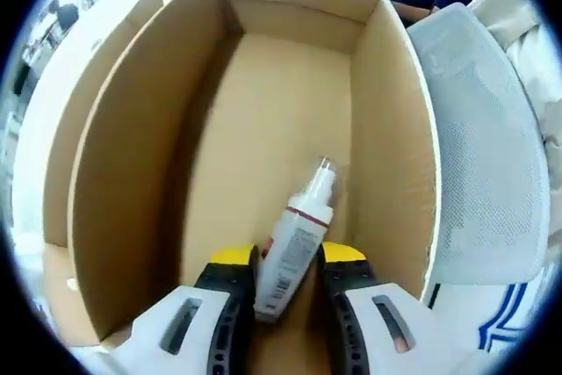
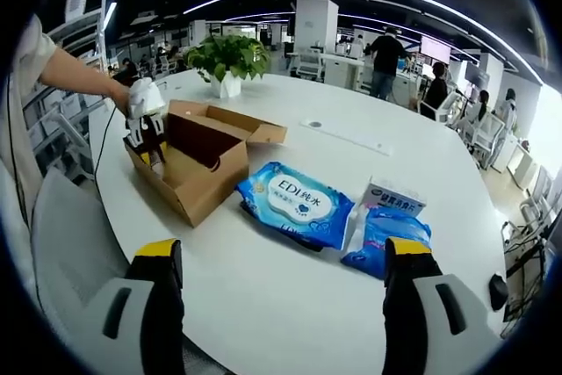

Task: Operate the shoe box by opening the lid, removing the specified soft item, and placing it in the target area until the item is outside and the box remains undamaged.

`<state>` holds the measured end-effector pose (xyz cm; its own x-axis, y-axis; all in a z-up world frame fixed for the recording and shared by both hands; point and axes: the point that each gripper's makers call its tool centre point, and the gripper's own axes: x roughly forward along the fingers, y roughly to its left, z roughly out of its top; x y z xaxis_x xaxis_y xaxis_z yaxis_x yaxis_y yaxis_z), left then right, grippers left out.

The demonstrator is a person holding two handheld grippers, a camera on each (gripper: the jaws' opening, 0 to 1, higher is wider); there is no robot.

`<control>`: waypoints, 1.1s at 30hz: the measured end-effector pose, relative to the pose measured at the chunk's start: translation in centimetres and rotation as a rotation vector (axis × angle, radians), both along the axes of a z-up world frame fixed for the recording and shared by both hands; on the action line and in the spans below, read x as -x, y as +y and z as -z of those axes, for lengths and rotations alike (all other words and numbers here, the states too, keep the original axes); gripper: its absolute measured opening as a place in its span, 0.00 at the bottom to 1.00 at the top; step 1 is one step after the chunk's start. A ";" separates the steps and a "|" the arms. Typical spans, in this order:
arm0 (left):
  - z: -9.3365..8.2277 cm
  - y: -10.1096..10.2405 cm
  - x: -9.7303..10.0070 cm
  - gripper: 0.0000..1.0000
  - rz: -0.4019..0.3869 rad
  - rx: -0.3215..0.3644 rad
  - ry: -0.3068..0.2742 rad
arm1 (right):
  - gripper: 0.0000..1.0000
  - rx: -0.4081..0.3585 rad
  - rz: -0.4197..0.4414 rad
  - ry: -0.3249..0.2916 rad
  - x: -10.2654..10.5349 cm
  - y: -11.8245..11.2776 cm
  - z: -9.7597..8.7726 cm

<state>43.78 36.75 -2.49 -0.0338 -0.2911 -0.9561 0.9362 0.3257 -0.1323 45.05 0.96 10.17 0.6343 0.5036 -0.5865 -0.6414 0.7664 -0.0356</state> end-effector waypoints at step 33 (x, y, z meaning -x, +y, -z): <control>-0.5 -0.9 0.6 0.15 -0.126 0.012 -0.008 | 0.84 -0.031 -0.052 -0.003 0.6 1.2 -0.3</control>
